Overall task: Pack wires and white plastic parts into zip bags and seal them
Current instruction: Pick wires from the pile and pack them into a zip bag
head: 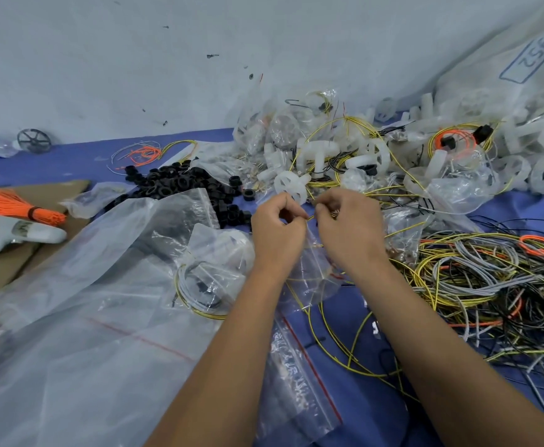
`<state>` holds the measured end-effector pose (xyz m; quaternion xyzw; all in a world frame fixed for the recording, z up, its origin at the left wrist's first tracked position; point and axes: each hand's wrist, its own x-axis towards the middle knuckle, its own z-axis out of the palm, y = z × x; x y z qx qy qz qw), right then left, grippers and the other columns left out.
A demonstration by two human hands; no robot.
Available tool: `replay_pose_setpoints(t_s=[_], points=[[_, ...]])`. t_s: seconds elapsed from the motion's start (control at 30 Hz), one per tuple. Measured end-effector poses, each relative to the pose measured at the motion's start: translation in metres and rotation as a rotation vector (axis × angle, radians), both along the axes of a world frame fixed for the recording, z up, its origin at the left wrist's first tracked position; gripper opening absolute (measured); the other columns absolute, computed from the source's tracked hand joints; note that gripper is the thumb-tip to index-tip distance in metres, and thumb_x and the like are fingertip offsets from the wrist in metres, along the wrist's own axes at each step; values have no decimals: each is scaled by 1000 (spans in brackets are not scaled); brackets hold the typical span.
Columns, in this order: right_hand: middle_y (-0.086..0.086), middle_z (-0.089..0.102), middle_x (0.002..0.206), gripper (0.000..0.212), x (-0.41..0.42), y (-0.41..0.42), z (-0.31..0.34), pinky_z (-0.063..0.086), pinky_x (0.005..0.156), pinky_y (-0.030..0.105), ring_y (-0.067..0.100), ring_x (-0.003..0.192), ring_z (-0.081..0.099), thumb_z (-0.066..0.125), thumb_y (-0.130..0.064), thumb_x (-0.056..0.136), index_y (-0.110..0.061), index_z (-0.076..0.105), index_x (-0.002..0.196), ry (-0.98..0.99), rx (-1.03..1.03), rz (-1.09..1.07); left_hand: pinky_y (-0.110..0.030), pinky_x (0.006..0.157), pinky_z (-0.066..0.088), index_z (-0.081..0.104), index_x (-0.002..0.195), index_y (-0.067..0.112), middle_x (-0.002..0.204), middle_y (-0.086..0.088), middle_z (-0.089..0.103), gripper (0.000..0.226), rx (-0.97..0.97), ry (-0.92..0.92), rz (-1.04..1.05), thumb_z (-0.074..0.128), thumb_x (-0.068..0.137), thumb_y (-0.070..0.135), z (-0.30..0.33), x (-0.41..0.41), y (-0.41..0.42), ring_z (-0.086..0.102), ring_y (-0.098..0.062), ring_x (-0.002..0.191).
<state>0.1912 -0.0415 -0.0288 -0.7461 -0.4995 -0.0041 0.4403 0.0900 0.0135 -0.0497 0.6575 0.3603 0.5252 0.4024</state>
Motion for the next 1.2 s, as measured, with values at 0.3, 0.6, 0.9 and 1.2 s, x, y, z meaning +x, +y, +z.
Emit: replay_pose_setpoints(t_s=[0.3, 0.6, 0.9, 1.2], points=[[18, 49, 131, 44, 11, 69, 8, 17, 112, 40, 36, 126, 37, 50, -12, 97, -32, 58, 136, -308, -474, 249, -25, 61, 39, 59, 76, 4, 69, 2, 55, 18, -119, 22, 36, 51, 71, -12, -3, -2, 7, 47, -12, 63], [-2, 74, 91, 19, 15, 30, 6, 49, 83, 29, 14, 84, 66, 65, -20, 94, -16, 77, 107, 79, 179, 56, -20, 61, 40, 58, 77, 12, 66, 9, 53, 11, -142, 64, 78, 58, 86, 7, 9, -1, 4, 45, -4, 59], [11, 67, 80, 20, 5, -35, 1, 46, 50, 22, 18, 62, 60, 44, 3, 102, -12, 58, 101, 1517, 588, 424, -28, 56, 38, 53, 74, 19, 73, 4, 59, 23, -39, 500, 59, 75, 77, 27, 33, 6, -4, 53, -13, 69], [7, 63, 67, 13, 4, -34, -9, 31, 38, 19, 12, 48, 49, 41, -3, 105, -5, 50, 115, 1517, 451, 313, -35, 59, 55, 61, 74, 13, 72, -10, 69, 12, -121, 685, -42, 73, 77, 15, 45, -8, -4, 59, -20, 55]])
